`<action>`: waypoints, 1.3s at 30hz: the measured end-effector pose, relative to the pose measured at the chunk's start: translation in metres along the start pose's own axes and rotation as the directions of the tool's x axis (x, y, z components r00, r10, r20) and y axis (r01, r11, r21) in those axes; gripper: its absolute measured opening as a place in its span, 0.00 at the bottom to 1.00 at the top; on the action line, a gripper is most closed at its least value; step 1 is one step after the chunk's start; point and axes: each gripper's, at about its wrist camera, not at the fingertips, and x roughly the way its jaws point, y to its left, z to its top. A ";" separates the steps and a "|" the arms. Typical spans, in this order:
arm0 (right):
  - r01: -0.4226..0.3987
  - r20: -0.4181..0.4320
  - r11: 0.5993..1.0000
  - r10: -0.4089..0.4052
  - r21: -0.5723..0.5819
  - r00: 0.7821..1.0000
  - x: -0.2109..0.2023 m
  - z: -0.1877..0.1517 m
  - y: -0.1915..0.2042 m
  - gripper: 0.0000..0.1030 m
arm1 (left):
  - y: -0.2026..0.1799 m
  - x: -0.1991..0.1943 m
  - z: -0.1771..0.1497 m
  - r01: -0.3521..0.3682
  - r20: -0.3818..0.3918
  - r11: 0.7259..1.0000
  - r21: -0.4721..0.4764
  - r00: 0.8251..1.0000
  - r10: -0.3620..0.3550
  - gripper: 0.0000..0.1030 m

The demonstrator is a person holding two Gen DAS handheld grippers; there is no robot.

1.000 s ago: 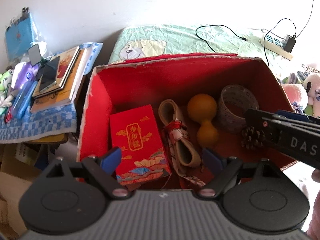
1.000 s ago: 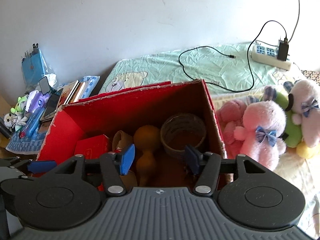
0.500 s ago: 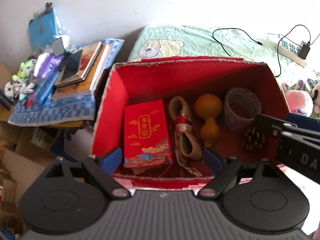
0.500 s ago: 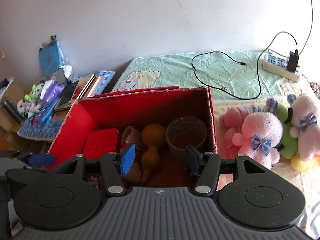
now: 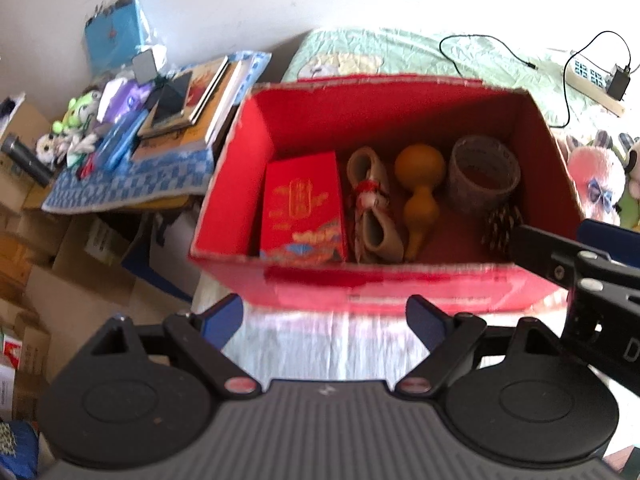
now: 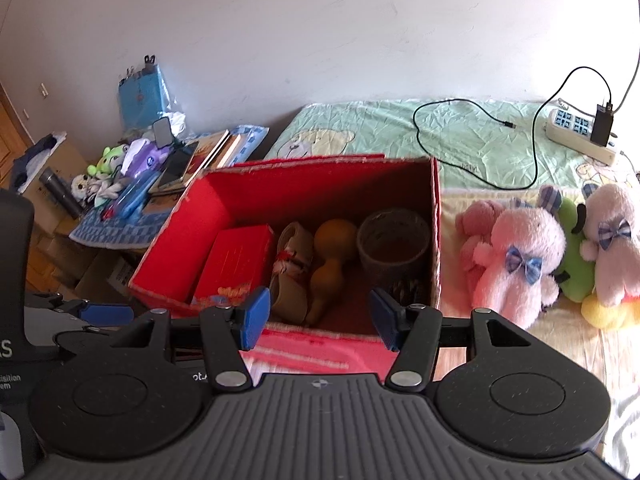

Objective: Organize objects

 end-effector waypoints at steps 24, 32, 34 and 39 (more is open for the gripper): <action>0.048 -0.022 0.991 -0.046 0.127 0.999 0.000 -0.001 0.014 0.57 | 0.025 -0.002 0.004 0.009 0.000 1.000 0.001 1.000 -0.009 0.85; 0.104 0.011 0.984 -0.107 0.142 0.994 0.021 0.012 0.020 0.57 | 0.030 0.014 0.031 0.025 0.040 0.998 0.053 0.999 -0.027 0.85; 0.119 0.022 0.983 -0.123 0.139 0.992 0.025 0.013 0.022 0.57 | 0.032 0.019 0.036 0.026 0.051 0.998 0.064 0.998 -0.029 0.85; 0.164 0.045 0.974 -0.173 0.154 0.984 0.036 0.014 0.021 0.57 | 0.036 0.033 0.046 0.049 0.057 0.996 0.077 0.997 -0.053 0.85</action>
